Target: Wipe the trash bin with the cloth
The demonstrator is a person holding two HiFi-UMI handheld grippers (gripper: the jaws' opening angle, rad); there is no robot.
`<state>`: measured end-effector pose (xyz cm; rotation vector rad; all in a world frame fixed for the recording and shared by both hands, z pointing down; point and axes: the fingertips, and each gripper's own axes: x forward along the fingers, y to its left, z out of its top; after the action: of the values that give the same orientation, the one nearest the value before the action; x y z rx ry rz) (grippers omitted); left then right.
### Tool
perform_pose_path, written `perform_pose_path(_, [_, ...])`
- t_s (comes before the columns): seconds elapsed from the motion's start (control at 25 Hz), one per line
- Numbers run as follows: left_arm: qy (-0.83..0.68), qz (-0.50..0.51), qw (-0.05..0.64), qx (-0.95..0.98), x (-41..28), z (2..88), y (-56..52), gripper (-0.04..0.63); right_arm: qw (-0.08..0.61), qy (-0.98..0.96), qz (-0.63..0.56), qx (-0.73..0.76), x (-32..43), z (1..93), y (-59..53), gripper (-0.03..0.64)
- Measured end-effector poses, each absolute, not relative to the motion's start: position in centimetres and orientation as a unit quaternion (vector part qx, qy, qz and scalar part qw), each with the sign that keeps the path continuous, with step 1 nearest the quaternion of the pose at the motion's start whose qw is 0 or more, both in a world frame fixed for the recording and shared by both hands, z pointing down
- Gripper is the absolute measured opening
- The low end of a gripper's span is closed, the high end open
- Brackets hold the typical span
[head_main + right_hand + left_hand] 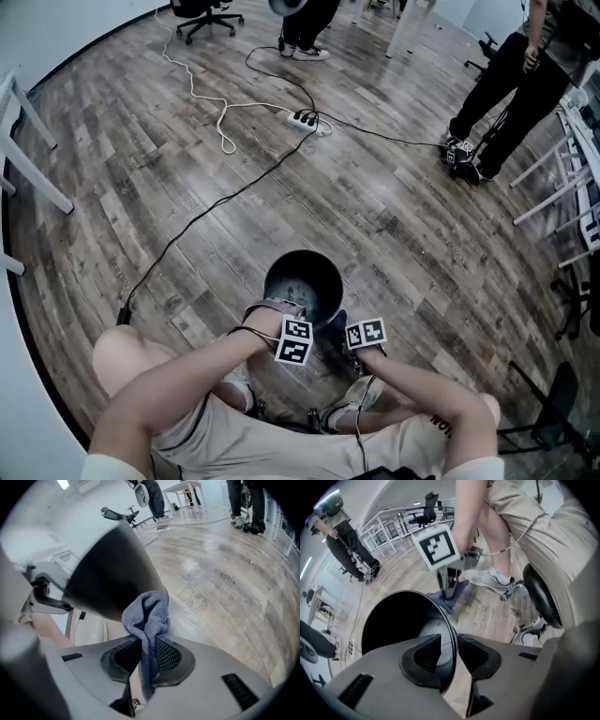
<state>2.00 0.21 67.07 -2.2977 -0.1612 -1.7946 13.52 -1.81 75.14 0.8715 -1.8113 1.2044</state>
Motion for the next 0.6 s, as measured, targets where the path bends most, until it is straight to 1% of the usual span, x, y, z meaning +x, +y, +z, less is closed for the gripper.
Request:
perform_pose_path(0.08, [-0.067, -0.630, 0.133, -0.762, 0.8, 67.7, 0.3, 0.125, 0.384, -0.730, 0.460, 0.328, 13.4, 71.5, -1.4, 0.064])
perform_pose_path(0.28, [-0.070, -0.666, 0.136, -0.730, -1.8, 69.6, -0.4, 0.130, 0.328, -0.748, 0.476, 0.327, 11.7, 65.4, -1.2, 0.064])
perform_pose_path(0.4, [-0.071, -0.666, 0.167, -0.723, -2.5, 70.0, -0.7, 0.129, 0.297, -0.758, 0.480, 0.326, 9.1, 64.4, -0.7, 0.064])
perform_pose_path(0.48, [-0.074, -0.664, 0.181, -0.721, -2.0, 70.3, -0.6, 0.100, 0.296, -0.760, 0.479, 0.324, 8.3, 64.8, -0.3, 0.064])
perform_pose_path(0.6, [-0.074, -0.669, 0.177, -0.718, -1.8, 70.5, -0.7, 0.090, 0.307, -0.762, 0.466, 0.329, 7.9, 65.9, -1.0, 0.064])
